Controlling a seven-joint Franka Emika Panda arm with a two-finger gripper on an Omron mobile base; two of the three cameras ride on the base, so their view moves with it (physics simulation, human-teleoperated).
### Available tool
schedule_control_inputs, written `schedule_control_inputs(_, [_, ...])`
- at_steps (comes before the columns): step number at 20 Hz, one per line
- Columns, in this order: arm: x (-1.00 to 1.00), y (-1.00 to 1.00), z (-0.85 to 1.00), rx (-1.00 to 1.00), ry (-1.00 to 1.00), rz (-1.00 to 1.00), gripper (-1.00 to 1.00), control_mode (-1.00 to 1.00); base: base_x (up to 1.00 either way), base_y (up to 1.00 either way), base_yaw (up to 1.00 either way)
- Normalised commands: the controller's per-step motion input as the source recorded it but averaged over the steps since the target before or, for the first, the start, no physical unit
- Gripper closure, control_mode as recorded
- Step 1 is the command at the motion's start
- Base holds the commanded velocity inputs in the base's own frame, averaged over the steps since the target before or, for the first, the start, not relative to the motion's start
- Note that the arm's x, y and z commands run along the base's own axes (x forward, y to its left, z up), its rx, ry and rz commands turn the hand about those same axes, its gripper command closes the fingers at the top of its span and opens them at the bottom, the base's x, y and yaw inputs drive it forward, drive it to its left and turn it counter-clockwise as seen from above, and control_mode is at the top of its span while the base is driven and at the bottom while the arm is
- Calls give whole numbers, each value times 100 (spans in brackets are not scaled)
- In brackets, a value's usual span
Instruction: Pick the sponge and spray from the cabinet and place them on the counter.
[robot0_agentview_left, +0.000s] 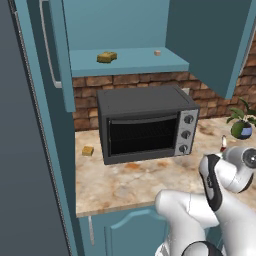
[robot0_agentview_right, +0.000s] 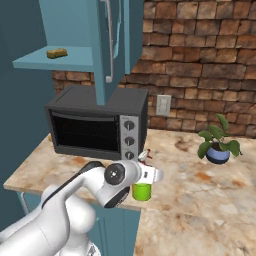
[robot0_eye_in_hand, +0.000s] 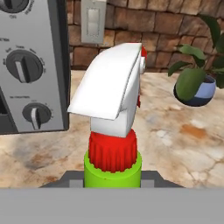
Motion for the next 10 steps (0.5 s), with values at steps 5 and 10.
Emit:
schedule_control_inputs(5, [10,-1,-20,-1,-3,0,100,-100,0,0,0])
schedule_control_inputs(10, [20,-1,-14,-2,-7,0,100,-100,0,0,0])
